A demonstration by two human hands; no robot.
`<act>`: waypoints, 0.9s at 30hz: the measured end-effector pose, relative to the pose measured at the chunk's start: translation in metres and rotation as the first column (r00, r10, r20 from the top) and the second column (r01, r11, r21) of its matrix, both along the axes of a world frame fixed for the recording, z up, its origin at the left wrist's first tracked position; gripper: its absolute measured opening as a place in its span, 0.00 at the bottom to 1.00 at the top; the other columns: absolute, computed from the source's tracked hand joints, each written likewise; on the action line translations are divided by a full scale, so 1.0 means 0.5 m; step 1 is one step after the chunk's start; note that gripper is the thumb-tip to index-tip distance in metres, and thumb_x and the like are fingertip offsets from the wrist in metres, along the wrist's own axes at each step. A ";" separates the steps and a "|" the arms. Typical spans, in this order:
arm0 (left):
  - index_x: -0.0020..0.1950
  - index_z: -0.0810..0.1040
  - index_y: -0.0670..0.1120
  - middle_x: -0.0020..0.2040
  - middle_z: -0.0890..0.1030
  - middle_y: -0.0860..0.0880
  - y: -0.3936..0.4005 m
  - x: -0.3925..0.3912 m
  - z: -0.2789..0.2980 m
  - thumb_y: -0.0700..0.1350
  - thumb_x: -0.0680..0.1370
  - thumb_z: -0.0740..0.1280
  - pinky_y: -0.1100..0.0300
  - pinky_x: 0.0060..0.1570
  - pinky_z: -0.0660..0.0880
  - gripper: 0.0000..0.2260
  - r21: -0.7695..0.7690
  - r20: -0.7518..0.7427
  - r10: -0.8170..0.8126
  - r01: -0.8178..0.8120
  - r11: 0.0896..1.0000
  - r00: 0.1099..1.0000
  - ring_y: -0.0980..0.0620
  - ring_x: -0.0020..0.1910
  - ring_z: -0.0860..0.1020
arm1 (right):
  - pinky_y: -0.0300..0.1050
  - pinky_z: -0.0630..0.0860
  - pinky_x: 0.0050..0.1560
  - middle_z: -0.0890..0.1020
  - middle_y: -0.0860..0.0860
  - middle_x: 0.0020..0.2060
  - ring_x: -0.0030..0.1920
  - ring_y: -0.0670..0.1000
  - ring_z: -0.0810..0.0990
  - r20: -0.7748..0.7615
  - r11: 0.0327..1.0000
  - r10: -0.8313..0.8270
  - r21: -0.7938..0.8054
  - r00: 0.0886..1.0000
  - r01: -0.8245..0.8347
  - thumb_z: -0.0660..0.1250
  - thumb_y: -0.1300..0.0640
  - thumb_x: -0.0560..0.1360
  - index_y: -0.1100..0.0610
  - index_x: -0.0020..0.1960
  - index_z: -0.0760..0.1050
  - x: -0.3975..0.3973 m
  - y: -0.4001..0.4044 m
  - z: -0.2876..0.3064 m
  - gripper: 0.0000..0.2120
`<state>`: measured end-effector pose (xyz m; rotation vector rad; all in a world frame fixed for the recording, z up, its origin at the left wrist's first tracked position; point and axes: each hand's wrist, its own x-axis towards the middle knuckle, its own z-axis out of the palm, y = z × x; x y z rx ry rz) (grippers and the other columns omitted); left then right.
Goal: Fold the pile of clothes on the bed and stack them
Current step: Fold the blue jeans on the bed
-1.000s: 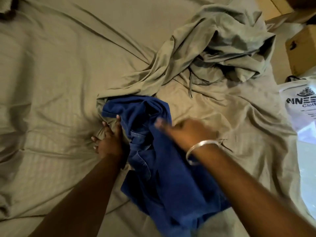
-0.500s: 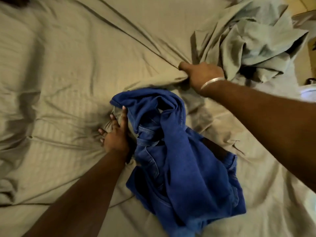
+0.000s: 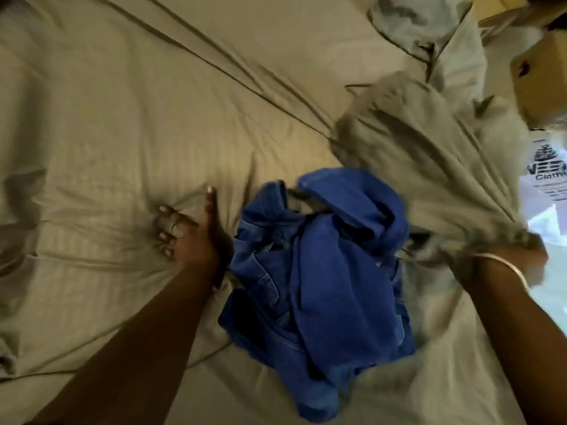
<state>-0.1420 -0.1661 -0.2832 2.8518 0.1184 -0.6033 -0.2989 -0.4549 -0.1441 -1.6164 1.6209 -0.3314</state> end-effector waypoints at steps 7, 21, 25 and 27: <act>0.70 0.37 0.76 0.77 0.34 0.35 0.005 0.002 -0.010 0.41 0.79 0.61 0.28 0.66 0.57 0.41 0.019 0.011 -0.007 0.007 1.000 1.000 0.22 0.73 0.50 | 0.50 0.72 0.51 0.82 0.62 0.54 0.56 0.64 0.80 -0.450 0.829 0.554 0.229 0.700 -0.509 0.73 0.57 0.70 0.57 0.61 0.78 -0.200 0.071 -0.097 0.20; 0.70 0.37 0.76 0.77 0.33 0.36 0.010 0.001 -0.027 0.43 0.77 0.69 0.28 0.68 0.57 0.46 0.092 -0.025 -0.055 0.057 0.994 0.998 0.22 0.73 0.49 | 0.59 0.78 0.54 0.64 0.50 0.71 0.65 0.60 0.73 -0.236 0.691 0.712 0.064 0.662 -0.720 0.63 0.24 0.65 0.40 0.73 0.57 -0.070 0.313 -0.179 0.42; 0.70 0.35 0.75 0.77 0.32 0.36 0.012 0.003 -0.025 0.43 0.76 0.71 0.29 0.68 0.57 0.49 0.111 -0.055 -0.093 0.099 0.989 0.994 0.23 0.74 0.48 | 0.61 0.69 0.57 0.64 0.52 0.69 0.62 0.63 0.74 -0.357 0.666 0.715 0.086 0.601 -0.741 0.66 0.33 0.71 0.38 0.66 0.60 -0.055 0.338 -0.191 0.28; 0.70 0.34 0.75 0.77 0.32 0.36 0.024 0.004 -0.023 0.43 0.78 0.69 0.30 0.69 0.57 0.47 0.124 -0.077 -0.118 0.127 0.984 0.990 0.23 0.74 0.49 | 0.61 0.69 0.55 0.67 0.53 0.64 0.60 0.62 0.74 -0.362 0.669 0.713 0.095 0.600 -0.737 0.65 0.38 0.74 0.40 0.64 0.61 -0.052 0.344 -0.187 0.23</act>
